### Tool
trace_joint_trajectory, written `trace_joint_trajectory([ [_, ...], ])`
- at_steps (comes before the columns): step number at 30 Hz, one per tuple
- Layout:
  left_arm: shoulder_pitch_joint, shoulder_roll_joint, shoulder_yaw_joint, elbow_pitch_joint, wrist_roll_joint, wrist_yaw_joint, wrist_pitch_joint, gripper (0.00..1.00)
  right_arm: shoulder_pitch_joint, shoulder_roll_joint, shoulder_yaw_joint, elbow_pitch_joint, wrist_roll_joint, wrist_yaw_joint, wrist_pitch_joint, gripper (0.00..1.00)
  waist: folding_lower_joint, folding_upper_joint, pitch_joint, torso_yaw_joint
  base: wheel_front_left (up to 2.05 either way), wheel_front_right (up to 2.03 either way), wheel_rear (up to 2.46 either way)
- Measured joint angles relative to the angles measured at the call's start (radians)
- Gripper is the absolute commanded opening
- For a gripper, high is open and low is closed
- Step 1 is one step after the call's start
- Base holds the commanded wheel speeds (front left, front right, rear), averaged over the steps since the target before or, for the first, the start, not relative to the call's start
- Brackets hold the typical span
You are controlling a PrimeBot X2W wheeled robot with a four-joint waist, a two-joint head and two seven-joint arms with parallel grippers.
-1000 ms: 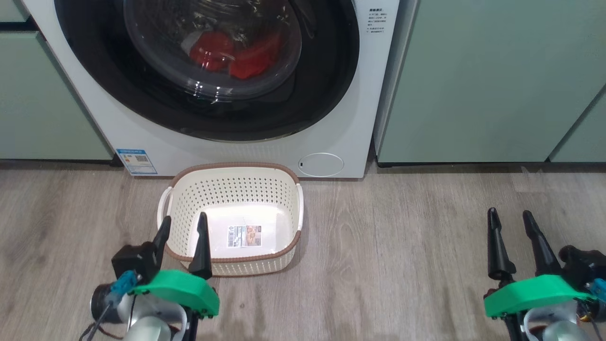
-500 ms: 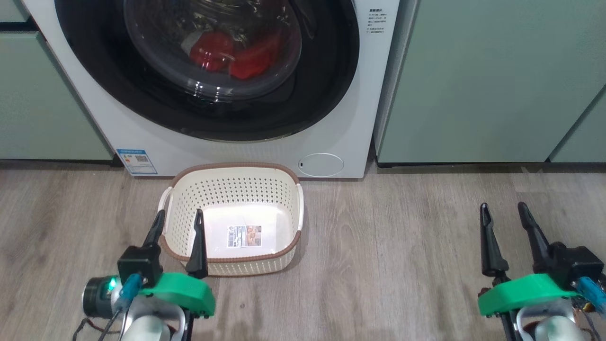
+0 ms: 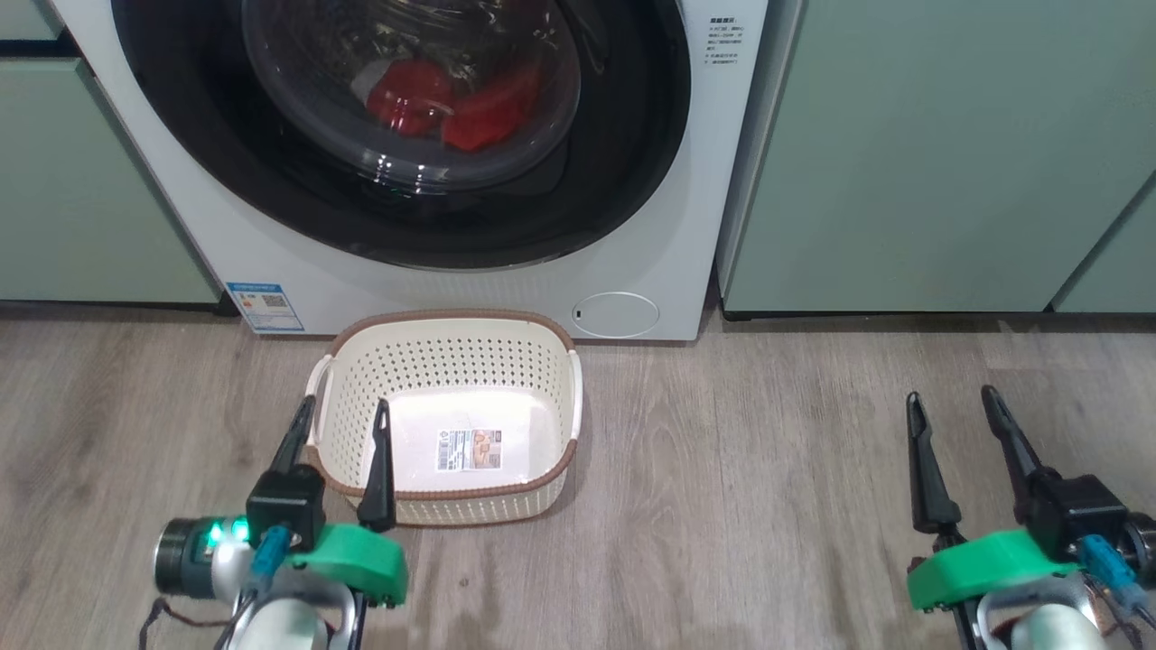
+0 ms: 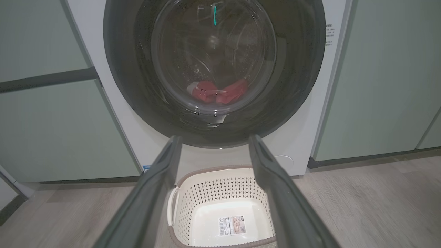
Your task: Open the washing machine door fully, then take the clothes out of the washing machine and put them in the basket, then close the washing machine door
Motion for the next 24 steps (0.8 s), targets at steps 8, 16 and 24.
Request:
trace_joint_trajectory([
  [8, -0.008, -0.018, 0.044, 0.039, 0.008, -0.035, -0.008, 1.0, 0.0, 0.0, 0.004, 0.017, -0.001, 0.0, -0.003, 1.0, 0.0, 0.0, 0.002, 0.0, 0.0, 0.0, 0.0],
  [16, -0.01, -0.035, 0.074, 0.058, 0.008, -0.062, -0.008, 1.0, 0.0, 0.0, 0.004, 0.021, 0.001, 0.0, -0.003, 1.0, 0.0, 0.0, 0.005, 0.0, 0.0, 0.0, 0.0],
  [24, -0.021, -0.041, 0.095, 0.073, 0.007, -0.079, -0.008, 1.0, 0.0, 0.0, 0.026, 0.022, 0.029, 0.0, -0.003, 0.44, 0.0, 0.0, 0.005, 0.0, 0.0, 0.0, 0.0],
])
